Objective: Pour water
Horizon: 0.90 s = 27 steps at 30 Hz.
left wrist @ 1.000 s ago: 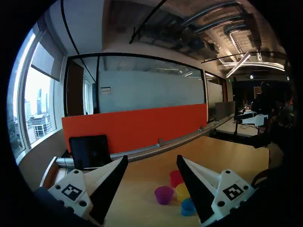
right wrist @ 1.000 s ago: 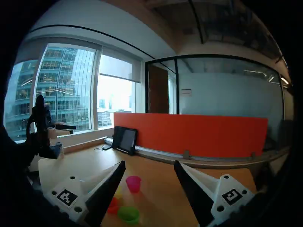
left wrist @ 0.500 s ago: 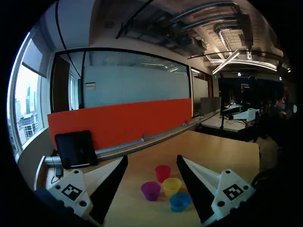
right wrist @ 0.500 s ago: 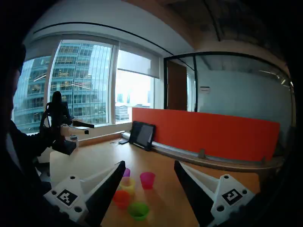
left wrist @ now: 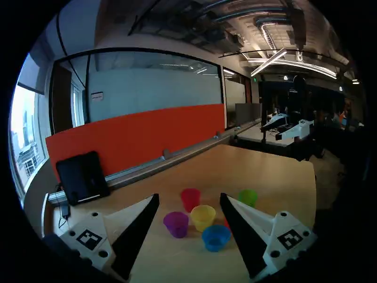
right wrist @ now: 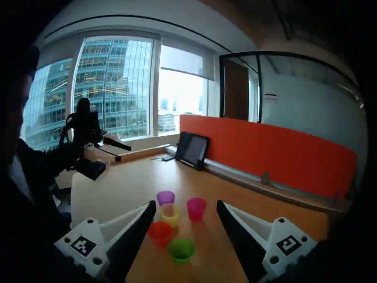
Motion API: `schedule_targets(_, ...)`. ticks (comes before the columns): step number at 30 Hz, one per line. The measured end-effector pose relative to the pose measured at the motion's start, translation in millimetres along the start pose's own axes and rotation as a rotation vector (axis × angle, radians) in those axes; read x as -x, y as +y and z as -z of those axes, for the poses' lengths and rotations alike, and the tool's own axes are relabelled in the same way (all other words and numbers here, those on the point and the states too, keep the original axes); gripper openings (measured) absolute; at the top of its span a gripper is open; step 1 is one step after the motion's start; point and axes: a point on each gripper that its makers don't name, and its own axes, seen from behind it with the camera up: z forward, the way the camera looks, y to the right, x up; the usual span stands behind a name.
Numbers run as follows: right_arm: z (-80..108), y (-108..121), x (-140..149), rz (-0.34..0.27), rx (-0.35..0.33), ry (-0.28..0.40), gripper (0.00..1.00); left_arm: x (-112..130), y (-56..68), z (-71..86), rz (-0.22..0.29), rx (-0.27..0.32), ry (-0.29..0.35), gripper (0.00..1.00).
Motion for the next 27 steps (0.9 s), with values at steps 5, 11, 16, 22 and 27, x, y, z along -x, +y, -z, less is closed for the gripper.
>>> schedule_targets(5,-3.0,-3,18,0.035,-0.014,-0.056,1.0,14,4.8,-3.7,-0.012,0.015,-0.03,0.96)
schedule_targets(11,-7.2,-6,37,0.056,-0.03,-0.109,1.0,28,17.4,-7.8,-0.028,0.049,-0.057,0.96)
schedule_targets(16,-11.8,-9,51,0.06,-0.046,-0.139,1.0,42,26.1,-11.6,-0.033,0.069,-0.081,0.96)
schedule_targets(22,-15.8,-11,70,0.066,-0.061,-0.18,1.0,61,32.2,-16.0,-0.029,0.081,-0.117,0.96)
schedule_targets(27,-19.9,-13,87,0.074,-0.067,-0.213,1.0,79,38.6,-19.2,-0.02,0.097,-0.148,0.96)
